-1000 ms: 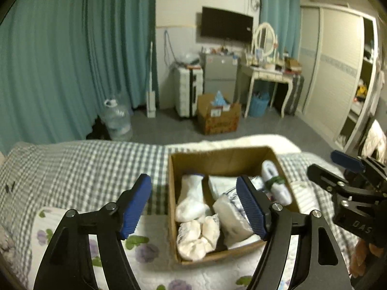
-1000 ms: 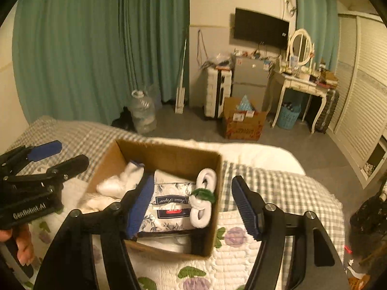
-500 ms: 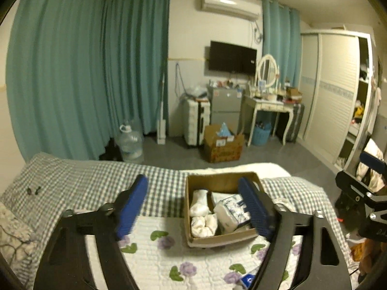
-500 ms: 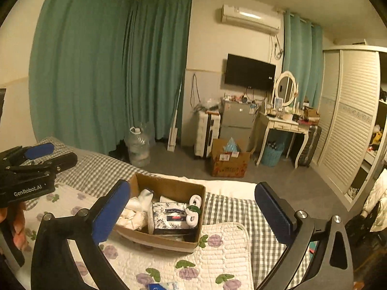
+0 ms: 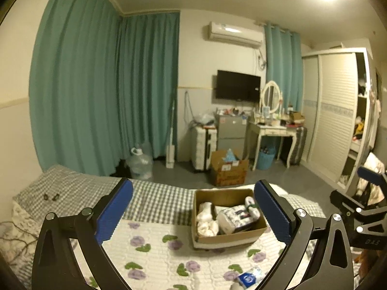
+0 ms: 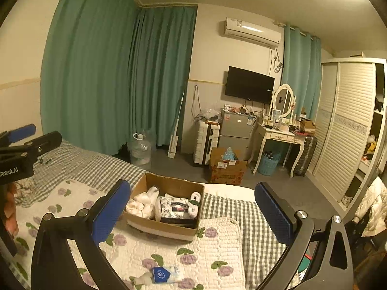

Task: Organize soft objects
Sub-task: 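Move both tools back toward the white bottle and blue tissue packet, then grasp the white bottle with the left tool while the right tool grasps the blue tissue packet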

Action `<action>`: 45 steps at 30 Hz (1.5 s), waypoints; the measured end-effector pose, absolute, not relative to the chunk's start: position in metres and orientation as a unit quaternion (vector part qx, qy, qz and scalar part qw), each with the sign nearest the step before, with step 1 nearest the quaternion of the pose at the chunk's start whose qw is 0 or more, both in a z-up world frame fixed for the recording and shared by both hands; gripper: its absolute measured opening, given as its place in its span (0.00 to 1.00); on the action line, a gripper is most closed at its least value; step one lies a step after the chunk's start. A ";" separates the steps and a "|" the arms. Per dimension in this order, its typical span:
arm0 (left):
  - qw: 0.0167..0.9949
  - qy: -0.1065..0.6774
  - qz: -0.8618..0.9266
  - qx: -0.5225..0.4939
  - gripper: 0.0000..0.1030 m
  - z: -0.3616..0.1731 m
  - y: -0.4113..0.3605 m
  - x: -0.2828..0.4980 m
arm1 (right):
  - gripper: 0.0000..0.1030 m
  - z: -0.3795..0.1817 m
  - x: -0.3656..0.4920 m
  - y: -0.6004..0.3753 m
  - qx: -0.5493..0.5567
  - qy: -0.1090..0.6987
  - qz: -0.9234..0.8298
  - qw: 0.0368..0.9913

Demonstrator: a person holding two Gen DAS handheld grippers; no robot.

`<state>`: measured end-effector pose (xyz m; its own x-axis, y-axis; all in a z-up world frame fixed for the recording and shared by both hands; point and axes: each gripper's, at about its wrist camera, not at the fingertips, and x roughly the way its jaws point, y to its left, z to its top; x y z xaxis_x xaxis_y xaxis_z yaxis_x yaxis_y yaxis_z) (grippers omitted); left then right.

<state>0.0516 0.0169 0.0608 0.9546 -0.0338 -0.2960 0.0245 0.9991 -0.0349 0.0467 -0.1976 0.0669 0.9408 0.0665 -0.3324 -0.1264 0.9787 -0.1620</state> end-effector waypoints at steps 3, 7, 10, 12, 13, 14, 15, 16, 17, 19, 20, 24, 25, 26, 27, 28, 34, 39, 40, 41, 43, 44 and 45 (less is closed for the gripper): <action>0.988 0.153 -0.018 -0.011 0.99 0.053 0.012 0.046 | 1.00 0.062 0.040 -0.199 -0.106 0.170 0.049 0.979; 0.983 0.179 -0.029 -0.014 0.99 0.034 0.005 0.049 | 1.00 0.048 0.035 -0.204 -0.114 0.176 0.043 0.977; 0.978 0.205 -0.036 -0.012 0.99 0.019 -0.003 0.053 | 1.00 0.033 0.039 -0.208 -0.115 0.191 0.039 0.974; 0.977 0.212 -0.036 -0.009 0.99 0.006 -0.009 0.054 | 1.00 0.024 0.043 -0.211 -0.113 0.203 0.042 0.972; 0.975 0.217 -0.037 -0.007 0.99 0.000 -0.012 0.056 | 1.00 0.019 0.046 -0.213 -0.112 0.211 0.046 0.970; 0.973 0.226 -0.039 -0.005 0.99 -0.007 -0.016 0.058 | 1.00 0.013 0.048 -0.214 -0.112 0.216 0.046 0.969; 0.972 0.231 -0.039 -0.005 0.99 -0.011 -0.018 0.059 | 1.00 0.007 0.050 -0.215 -0.114 0.221 0.046 0.968; 0.970 0.241 -0.039 -0.006 0.99 -0.019 -0.020 0.061 | 1.00 0.001 0.052 -0.215 -0.119 0.227 0.044 0.966; 0.968 0.248 -0.042 -0.007 0.99 -0.026 -0.023 0.062 | 1.00 -0.006 0.054 -0.215 -0.123 0.232 0.041 0.964; 0.964 0.261 -0.045 -0.004 0.99 -0.040 -0.028 0.065 | 1.00 -0.017 0.059 -0.217 -0.126 0.243 0.040 0.961; 0.962 0.269 -0.046 -0.001 0.99 -0.046 -0.031 0.067 | 1.00 -0.023 0.061 -0.219 -0.125 0.249 0.040 0.960; 0.953 0.299 -0.055 0.010 0.99 -0.074 -0.043 0.077 | 1.00 -0.045 0.072 -0.225 -0.117 0.274 0.042 0.954; 0.951 0.303 -0.056 0.011 0.99 -0.078 -0.045 0.078 | 1.00 -0.052 0.076 -0.227 -0.115 0.281 0.041 0.952; 0.949 0.308 -0.056 0.012 0.99 -0.083 -0.046 0.079 | 1.00 -0.056 0.079 -0.229 -0.114 0.287 0.039 0.950; 0.947 0.316 -0.058 0.012 0.99 -0.090 -0.048 0.081 | 1.00 -0.062 0.082 -0.231 -0.111 0.293 0.038 0.949; 0.945 0.322 -0.060 0.012 0.99 -0.096 -0.049 0.084 | 1.00 -0.069 0.086 -0.233 -0.106 0.301 0.038 0.947; 0.929 0.363 -0.068 0.036 0.93 -0.140 -0.063 0.094 | 1.00 -0.102 0.105 -0.243 -0.079 0.338 0.051 0.936; 0.910 0.405 -0.081 0.031 0.84 -0.172 -0.071 0.099 | 1.00 -0.133 0.120 -0.239 -0.095 0.368 0.042 0.924; 0.905 0.416 -0.085 0.029 0.82 -0.180 -0.073 0.100 | 1.00 -0.140 0.124 -0.240 -0.095 0.375 0.037 0.921; 0.902 0.422 -0.089 0.029 0.81 -0.185 -0.075 0.101 | 1.00 -0.147 0.126 -0.242 -0.090 0.383 0.037 0.919; 0.894 0.437 -0.095 0.032 0.81 -0.199 -0.080 0.103 | 1.00 -0.163 0.131 -0.246 -0.073 0.402 0.043 0.912; 0.892 0.441 -0.096 0.034 0.81 -0.204 -0.082 0.104 | 1.00 -0.170 0.132 -0.247 -0.070 0.409 0.044 0.909; 0.889 0.447 -0.098 0.034 0.81 -0.210 -0.083 0.105 | 1.00 -0.176 0.134 -0.247 -0.071 0.415 0.044 0.906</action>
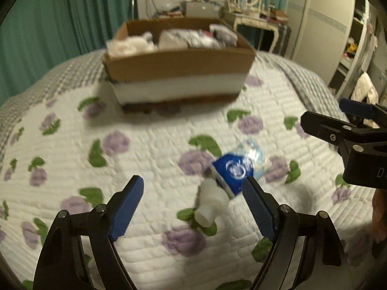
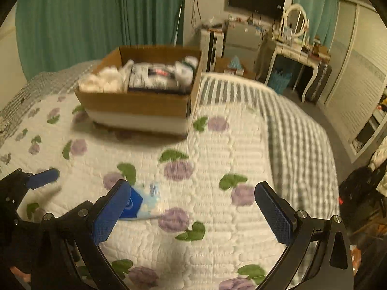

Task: Organize soft objects
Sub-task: 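Grasp the white bottle with the left tool while the right tool grasps the blue tissue packet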

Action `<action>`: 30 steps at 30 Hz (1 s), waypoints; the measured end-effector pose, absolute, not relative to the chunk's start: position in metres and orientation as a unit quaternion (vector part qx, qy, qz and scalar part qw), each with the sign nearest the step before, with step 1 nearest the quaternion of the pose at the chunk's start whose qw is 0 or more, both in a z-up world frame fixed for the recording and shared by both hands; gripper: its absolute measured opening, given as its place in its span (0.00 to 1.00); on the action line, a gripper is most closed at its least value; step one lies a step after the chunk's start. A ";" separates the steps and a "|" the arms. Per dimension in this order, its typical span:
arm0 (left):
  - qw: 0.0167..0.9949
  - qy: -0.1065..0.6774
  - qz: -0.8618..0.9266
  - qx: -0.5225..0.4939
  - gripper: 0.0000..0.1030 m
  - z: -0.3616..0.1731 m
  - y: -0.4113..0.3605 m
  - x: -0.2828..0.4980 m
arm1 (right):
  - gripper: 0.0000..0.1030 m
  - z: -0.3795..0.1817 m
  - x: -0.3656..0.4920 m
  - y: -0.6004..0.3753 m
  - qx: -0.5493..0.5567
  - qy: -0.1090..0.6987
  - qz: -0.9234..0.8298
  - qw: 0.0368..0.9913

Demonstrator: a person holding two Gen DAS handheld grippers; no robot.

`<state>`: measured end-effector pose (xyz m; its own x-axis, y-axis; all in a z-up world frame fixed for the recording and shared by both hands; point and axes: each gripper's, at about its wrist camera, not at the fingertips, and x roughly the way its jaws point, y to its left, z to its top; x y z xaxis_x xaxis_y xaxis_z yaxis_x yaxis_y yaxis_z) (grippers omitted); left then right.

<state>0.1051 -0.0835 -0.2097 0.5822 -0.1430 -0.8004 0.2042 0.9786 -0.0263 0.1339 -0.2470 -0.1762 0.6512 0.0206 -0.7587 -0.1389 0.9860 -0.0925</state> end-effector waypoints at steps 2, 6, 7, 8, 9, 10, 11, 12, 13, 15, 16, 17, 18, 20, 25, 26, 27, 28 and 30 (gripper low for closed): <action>0.882 0.459 -0.102 0.035 0.80 -0.222 -0.088 0.106 | 1.00 -0.188 0.137 -0.246 -0.077 0.427 0.044 0.900; 0.866 0.487 -0.103 0.039 0.69 -0.250 -0.095 0.109 | 1.00 -0.203 0.144 -0.244 -0.078 0.445 0.049 0.891; 0.863 0.494 -0.101 0.038 0.68 -0.258 -0.095 0.110 | 1.00 -0.207 0.145 -0.242 -0.079 0.449 0.052 0.889; 0.863 0.494 -0.098 0.040 0.67 -0.261 -0.094 0.111 | 1.00 -0.208 0.147 -0.241 -0.081 0.452 0.055 0.887; 0.863 0.494 -0.096 0.040 0.64 -0.263 -0.094 0.112 | 1.00 -0.211 0.148 -0.239 -0.082 0.455 0.059 0.885; 0.864 0.493 -0.095 0.040 0.61 -0.264 -0.093 0.113 | 1.00 -0.214 0.149 -0.237 -0.082 0.459 0.063 0.883; 0.865 0.491 -0.096 0.039 0.50 -0.264 -0.092 0.114 | 1.00 -0.217 0.151 -0.234 -0.083 0.461 0.066 0.881; 0.866 0.489 -0.101 0.037 0.32 -0.263 -0.090 0.114 | 1.00 -0.220 0.152 -0.232 -0.083 0.464 0.069 0.879; 0.863 0.492 -0.113 0.031 0.29 -0.262 -0.089 0.114 | 1.00 -0.222 0.154 -0.230 -0.081 0.466 0.073 0.878; 0.862 0.492 -0.118 0.036 0.28 -0.259 -0.088 0.112 | 1.00 -0.227 0.157 -0.226 -0.075 0.472 0.080 0.875; 0.863 0.489 -0.119 0.042 0.28 -0.257 -0.088 0.110 | 1.00 -0.230 0.158 -0.224 -0.074 0.475 0.084 0.873; 0.864 0.487 -0.119 0.045 0.28 -0.254 -0.086 0.108 | 1.00 -0.232 0.159 -0.222 -0.074 0.476 0.086 0.872; 0.865 0.486 -0.119 0.045 0.28 -0.253 -0.084 0.106 | 1.00 -0.233 0.160 -0.220 -0.075 0.477 0.088 0.871; 0.868 0.483 -0.112 0.040 0.28 -0.247 -0.076 0.106 | 1.00 -0.236 0.161 -0.216 -0.077 0.480 0.094 0.869; 0.877 0.475 -0.068 0.014 0.27 -0.233 -0.039 0.116 | 1.00 -0.242 0.168 -0.207 -0.077 0.487 0.106 0.863; 0.878 0.474 -0.064 0.009 0.27 -0.232 -0.033 0.118 | 1.00 -0.244 0.170 -0.206 -0.076 0.490 0.109 0.862; 0.879 0.473 -0.058 0.004 0.27 -0.230 -0.027 0.120 | 1.00 -0.246 0.171 -0.204 -0.075 0.493 0.113 0.859; 0.881 0.470 -0.051 0.000 0.27 -0.228 -0.020 0.122 | 1.00 -0.249 0.173 -0.201 -0.076 0.499 0.118 0.855; 0.884 0.465 -0.044 -0.005 0.27 -0.226 -0.013 0.123 | 1.00 -0.257 0.176 -0.193 -0.085 0.510 0.125 0.847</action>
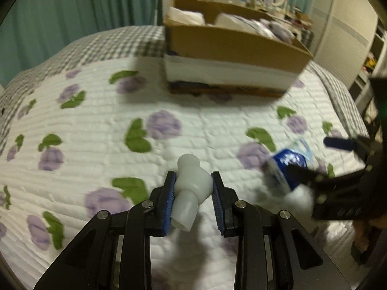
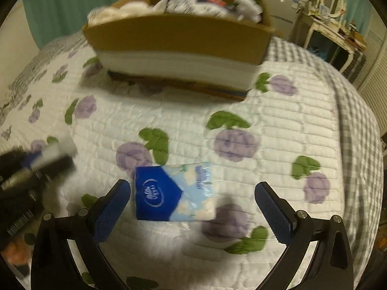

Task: Organize soft objects
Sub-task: 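Grasp the white bottle with the left tool while the right tool grasps the blue tissue packet, then lift the bottle and tissue packet and carry both over the box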

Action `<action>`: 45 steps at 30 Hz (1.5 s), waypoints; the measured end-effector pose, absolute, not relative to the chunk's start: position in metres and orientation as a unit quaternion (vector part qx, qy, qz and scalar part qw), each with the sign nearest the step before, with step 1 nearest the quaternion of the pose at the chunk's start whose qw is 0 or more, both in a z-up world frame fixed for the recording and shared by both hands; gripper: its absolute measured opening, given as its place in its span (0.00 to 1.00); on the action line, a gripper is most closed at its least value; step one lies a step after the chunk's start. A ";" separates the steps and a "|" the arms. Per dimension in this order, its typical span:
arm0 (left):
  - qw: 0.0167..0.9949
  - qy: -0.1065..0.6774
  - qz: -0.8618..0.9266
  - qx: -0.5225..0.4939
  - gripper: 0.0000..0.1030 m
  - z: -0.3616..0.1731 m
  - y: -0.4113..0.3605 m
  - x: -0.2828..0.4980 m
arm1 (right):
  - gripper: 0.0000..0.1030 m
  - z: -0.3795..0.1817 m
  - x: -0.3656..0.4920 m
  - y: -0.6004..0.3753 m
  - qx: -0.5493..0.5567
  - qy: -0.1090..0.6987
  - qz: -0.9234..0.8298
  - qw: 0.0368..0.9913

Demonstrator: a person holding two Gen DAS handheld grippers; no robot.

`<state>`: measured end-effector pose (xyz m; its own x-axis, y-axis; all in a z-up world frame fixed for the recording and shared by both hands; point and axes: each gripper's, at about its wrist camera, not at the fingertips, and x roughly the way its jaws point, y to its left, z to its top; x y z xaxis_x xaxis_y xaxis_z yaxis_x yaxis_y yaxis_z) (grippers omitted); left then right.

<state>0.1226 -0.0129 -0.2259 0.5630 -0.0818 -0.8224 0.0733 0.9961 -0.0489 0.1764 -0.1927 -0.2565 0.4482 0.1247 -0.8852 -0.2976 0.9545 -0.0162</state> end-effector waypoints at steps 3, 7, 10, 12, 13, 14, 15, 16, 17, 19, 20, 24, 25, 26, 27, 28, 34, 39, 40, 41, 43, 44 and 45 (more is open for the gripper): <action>0.885 0.464 -0.039 -0.010 0.27 -0.226 -0.007 0.125 | 1.00 -0.271 0.181 -0.182 -0.103 0.527 0.128 0.834; 0.885 0.464 -0.041 -0.005 0.27 -0.227 -0.008 0.125 | 0.97 -0.289 0.183 -0.175 -0.128 0.548 0.118 0.818; 0.887 0.459 -0.044 -0.004 0.27 -0.224 -0.009 0.123 | 0.71 -0.282 0.181 -0.178 -0.123 0.537 0.106 0.828; 0.889 0.455 -0.045 -0.003 0.27 -0.219 -0.010 0.120 | 0.70 -0.277 0.179 -0.183 -0.109 0.534 0.106 0.832; 0.891 0.452 -0.047 -0.003 0.27 -0.216 -0.011 0.119 | 0.70 -0.272 0.177 -0.185 -0.099 0.531 0.108 0.835; 0.893 0.448 -0.048 -0.002 0.27 -0.212 -0.012 0.118 | 0.70 -0.267 0.175 -0.187 -0.094 0.525 0.105 0.839; 0.894 0.445 -0.049 0.000 0.27 -0.209 -0.012 0.116 | 0.70 -0.262 0.172 -0.189 -0.090 0.519 0.102 0.844; 0.896 0.442 -0.051 0.001 0.27 -0.206 -0.013 0.114 | 0.70 -0.256 0.169 -0.191 -0.085 0.512 0.100 0.849; 0.897 0.439 -0.052 0.001 0.27 -0.202 -0.013 0.112 | 0.70 -0.249 0.165 -0.192 -0.080 0.505 0.099 0.853; 0.900 0.433 -0.053 0.000 0.27 -0.193 -0.012 0.107 | 0.70 -0.237 0.156 -0.191 -0.072 0.494 0.100 0.861; 0.902 0.429 -0.053 -0.001 0.27 -0.188 -0.012 0.104 | 0.70 -0.230 0.149 -0.190 -0.070 0.487 0.100 0.865; 0.911 0.409 -0.056 -0.004 0.27 -0.166 -0.012 0.091 | 0.70 -0.201 0.126 -0.189 -0.070 0.456 0.100 0.882; 0.914 0.401 -0.059 -0.005 0.27 -0.158 -0.012 0.087 | 0.70 -0.193 0.121 -0.189 -0.069 0.447 0.100 0.886; 0.916 0.396 -0.059 -0.005 0.27 -0.152 -0.012 0.084 | 0.70 -0.183 0.116 -0.189 -0.067 0.437 0.100 0.892; 0.919 0.389 -0.060 -0.006 0.27 -0.146 -0.013 0.081 | 0.70 -0.175 0.115 -0.187 -0.064 0.430 0.100 0.895; 0.922 0.381 -0.062 -0.007 0.27 -0.138 -0.013 0.077 | 0.70 -0.166 0.111 -0.185 -0.062 0.422 0.101 0.899; 0.940 0.332 -0.078 -0.009 0.27 -0.089 -0.015 0.059 | 0.70 -0.104 0.083 -0.190 -0.059 0.357 0.099 0.927; 0.955 0.284 -0.080 -0.009 0.27 -0.047 -0.014 0.044 | 0.70 -0.055 0.061 -0.192 -0.058 0.308 0.094 0.945; 0.958 0.276 -0.081 -0.009 0.27 -0.038 -0.014 0.041 | 0.70 -0.045 0.057 -0.192 -0.059 0.298 0.093 0.948; 0.960 0.266 -0.081 -0.009 0.27 -0.030 -0.014 0.038 | 0.70 -0.036 0.053 -0.192 -0.061 0.288 0.092 0.951; 0.965 0.249 -0.084 -0.009 0.27 -0.014 -0.014 0.033 | 0.70 -0.019 0.045 -0.194 -0.061 0.273 0.089 0.956; 0.966 0.242 -0.085 -0.009 0.27 -0.008 -0.014 0.031 | 0.70 -0.011 0.042 -0.194 -0.060 0.265 0.089 0.958; 0.969 0.233 -0.086 -0.011 0.27 -0.002 -0.013 0.029 | 0.70 -0.003 0.039 -0.194 -0.059 0.257 0.089 0.961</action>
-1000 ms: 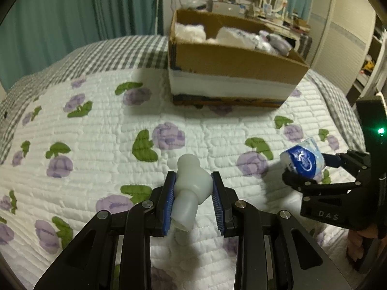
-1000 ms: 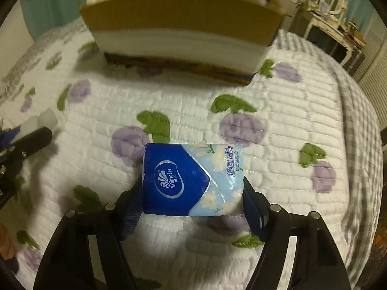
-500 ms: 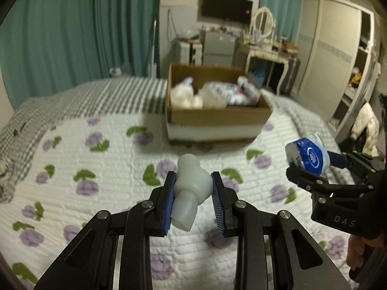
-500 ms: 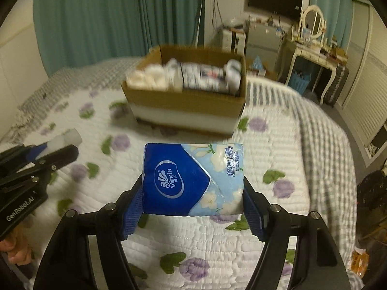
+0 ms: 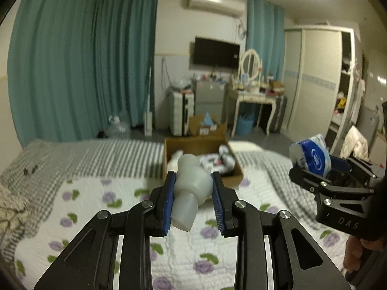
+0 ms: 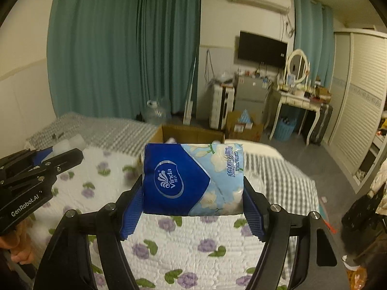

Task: Organize soft objects
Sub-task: 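Lift the bottle and tissue packet and carry both over the box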

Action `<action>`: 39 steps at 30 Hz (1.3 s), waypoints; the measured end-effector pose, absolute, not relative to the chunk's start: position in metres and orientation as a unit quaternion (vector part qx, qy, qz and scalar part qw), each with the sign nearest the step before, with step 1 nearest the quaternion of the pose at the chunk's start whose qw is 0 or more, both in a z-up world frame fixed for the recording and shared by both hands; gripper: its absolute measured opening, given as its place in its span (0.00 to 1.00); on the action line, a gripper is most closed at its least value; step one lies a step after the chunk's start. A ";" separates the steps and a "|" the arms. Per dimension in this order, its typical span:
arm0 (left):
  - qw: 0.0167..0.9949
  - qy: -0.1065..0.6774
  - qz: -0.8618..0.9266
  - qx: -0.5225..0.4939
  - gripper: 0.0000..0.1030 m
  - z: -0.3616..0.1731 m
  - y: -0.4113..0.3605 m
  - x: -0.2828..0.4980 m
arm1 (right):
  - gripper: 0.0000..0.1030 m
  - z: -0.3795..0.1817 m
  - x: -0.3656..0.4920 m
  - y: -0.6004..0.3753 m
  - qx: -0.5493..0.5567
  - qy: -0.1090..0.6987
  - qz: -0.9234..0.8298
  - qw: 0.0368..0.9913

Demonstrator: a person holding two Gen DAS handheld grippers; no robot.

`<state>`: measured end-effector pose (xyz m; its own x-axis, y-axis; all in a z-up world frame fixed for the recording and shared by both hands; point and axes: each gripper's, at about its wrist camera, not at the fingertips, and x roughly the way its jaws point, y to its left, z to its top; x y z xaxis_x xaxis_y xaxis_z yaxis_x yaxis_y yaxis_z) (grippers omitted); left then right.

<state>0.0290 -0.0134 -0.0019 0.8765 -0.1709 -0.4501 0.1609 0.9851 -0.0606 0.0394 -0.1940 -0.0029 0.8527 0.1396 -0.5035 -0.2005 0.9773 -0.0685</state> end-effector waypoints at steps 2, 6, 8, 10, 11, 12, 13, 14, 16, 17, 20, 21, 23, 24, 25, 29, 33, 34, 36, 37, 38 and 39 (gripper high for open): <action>0.974 0.210 -0.083 -0.014 0.27 0.012 -0.011 0.025 | 0.71 0.010 0.035 -0.192 -0.060 0.242 0.088 0.964; 0.980 0.180 -0.086 -0.018 0.27 0.034 -0.007 0.026 | 0.71 0.036 0.029 -0.187 -0.063 0.217 0.091 0.970; 0.982 0.169 -0.086 -0.020 0.27 0.043 -0.005 0.030 | 0.71 0.048 0.029 -0.184 -0.068 0.203 0.092 0.972; 0.983 0.162 -0.087 -0.020 0.27 0.049 -0.003 0.035 | 0.71 0.057 0.031 -0.179 -0.073 0.194 0.091 0.974; 0.984 0.157 -0.086 -0.020 0.27 0.052 -0.003 0.039 | 0.71 0.061 0.033 -0.178 -0.075 0.189 0.089 0.975; 0.984 0.155 -0.087 -0.021 0.27 0.054 -0.002 0.043 | 0.71 0.064 0.036 -0.176 -0.076 0.186 0.090 0.976; 0.984 0.153 -0.087 -0.021 0.27 0.056 -0.001 0.047 | 0.71 0.067 0.039 -0.173 -0.077 0.181 0.090 0.976; 0.984 0.151 -0.088 -0.023 0.27 0.058 -0.001 0.053 | 0.71 0.071 0.043 -0.172 -0.077 0.178 0.091 0.977; 0.984 0.151 -0.090 -0.025 0.27 0.061 0.000 0.063 | 0.71 0.076 0.051 -0.171 -0.079 0.171 0.092 0.978; 0.984 0.152 -0.091 -0.026 0.27 0.062 0.000 0.070 | 0.71 0.079 0.057 -0.169 -0.079 0.168 0.092 0.978; 0.983 0.157 -0.091 -0.028 0.27 0.063 0.001 0.092 | 0.71 0.084 0.075 -0.165 -0.081 0.163 0.094 0.979; 0.983 0.158 -0.091 -0.028 0.27 0.062 0.000 0.098 | 0.71 0.085 0.082 -0.164 -0.081 0.163 0.095 0.979; 0.982 0.161 -0.091 -0.026 0.27 0.059 -0.001 0.113 | 0.71 0.083 0.096 -0.162 -0.083 0.163 0.095 0.979; 0.982 0.165 -0.091 -0.025 0.27 0.056 -0.001 0.124 | 0.71 0.082 0.104 -0.161 -0.086 0.164 0.094 0.978; 0.981 0.168 -0.091 -0.025 0.28 0.053 -0.001 0.130 | 0.71 0.079 0.109 -0.160 -0.088 0.165 0.093 0.978; 0.976 0.194 -0.094 -0.026 0.28 0.037 -0.006 0.166 | 0.71 0.064 0.144 -0.160 -0.090 0.179 0.092 0.975; 0.970 0.222 -0.093 -0.019 0.28 0.012 -0.011 0.201 | 0.71 0.040 0.180 -0.163 -0.090 0.198 0.088 0.972; 0.968 0.231 -0.093 -0.020 0.28 0.004 -0.011 0.211 | 0.71 0.032 0.191 -0.163 -0.090 0.206 0.088 0.970; 0.964 0.248 -0.095 -0.021 0.28 -0.010 -0.013 0.226 | 0.71 0.018 0.209 -0.165 -0.090 0.220 0.090 0.967; 0.961 0.259 -0.096 -0.022 0.28 -0.019 -0.014 0.237 | 0.71 0.009 0.220 -0.164 -0.092 0.228 0.092 0.965; 0.959 0.265 -0.095 -0.022 0.28 -0.024 -0.014 0.243 | 0.71 0.000 0.229 -0.163 -0.094 0.236 0.093 0.963; 0.957 0.272 -0.095 -0.021 0.28 -0.030 -0.016 0.251 | 0.71 -0.007 0.238 -0.163 -0.095 0.243 0.094 0.961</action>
<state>0.2513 -0.0158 -0.0301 0.8336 -0.1935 -0.5173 0.1711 0.9810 -0.0912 0.2380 -0.1635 -0.0065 0.8647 0.1345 -0.4839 -0.2263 0.9644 -0.1364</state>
